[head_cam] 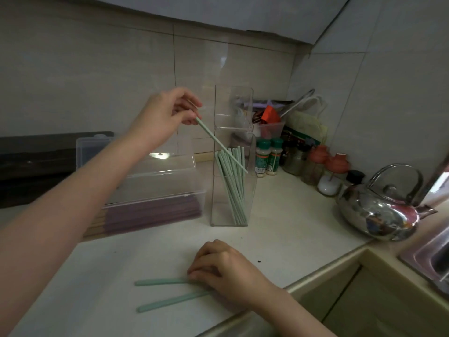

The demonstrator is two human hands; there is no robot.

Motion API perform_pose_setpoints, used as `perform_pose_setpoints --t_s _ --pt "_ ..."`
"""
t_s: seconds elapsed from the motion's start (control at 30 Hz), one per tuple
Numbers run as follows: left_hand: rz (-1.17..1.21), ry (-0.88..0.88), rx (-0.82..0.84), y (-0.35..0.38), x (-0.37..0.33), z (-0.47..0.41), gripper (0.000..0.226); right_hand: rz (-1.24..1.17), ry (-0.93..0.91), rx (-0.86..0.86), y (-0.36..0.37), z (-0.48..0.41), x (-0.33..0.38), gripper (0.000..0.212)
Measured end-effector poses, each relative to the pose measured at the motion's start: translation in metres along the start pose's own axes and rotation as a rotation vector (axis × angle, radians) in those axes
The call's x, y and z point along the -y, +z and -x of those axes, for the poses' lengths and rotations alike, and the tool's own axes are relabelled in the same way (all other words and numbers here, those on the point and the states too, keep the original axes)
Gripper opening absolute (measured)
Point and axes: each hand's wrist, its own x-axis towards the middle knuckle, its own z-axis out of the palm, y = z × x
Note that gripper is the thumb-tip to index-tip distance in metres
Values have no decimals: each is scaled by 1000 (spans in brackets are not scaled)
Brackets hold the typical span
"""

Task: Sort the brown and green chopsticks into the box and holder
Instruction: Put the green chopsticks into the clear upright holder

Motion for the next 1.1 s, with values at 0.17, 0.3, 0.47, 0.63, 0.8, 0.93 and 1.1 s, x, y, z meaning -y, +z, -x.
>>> perform_pose_setpoints --t_s 0.17,0.3,0.47,0.63,0.8,0.93,1.1 --pt "-145 -2 208 12 7 -11 24 -8 -18 37 -6 -1 0 18" --pt "-315 101 298 32 6 -6 17 -6 -25 37 -9 1 1 18" --pt "-508 182 336 48 9 6 14 -18 -34 23 -10 6 1 19" --pt "-579 278 354 60 12 12 15 -2 -57 23 -11 9 -2 18" --pt "-560 317 400 68 21 20 14 73 -75 13 -6 6 -2 18" --pt "-514 312 383 69 22 33 20 211 -123 -17 -3 -6 7 14" --pt "-383 402 167 55 0 85 24 421 -232 49 8 -27 18 14"
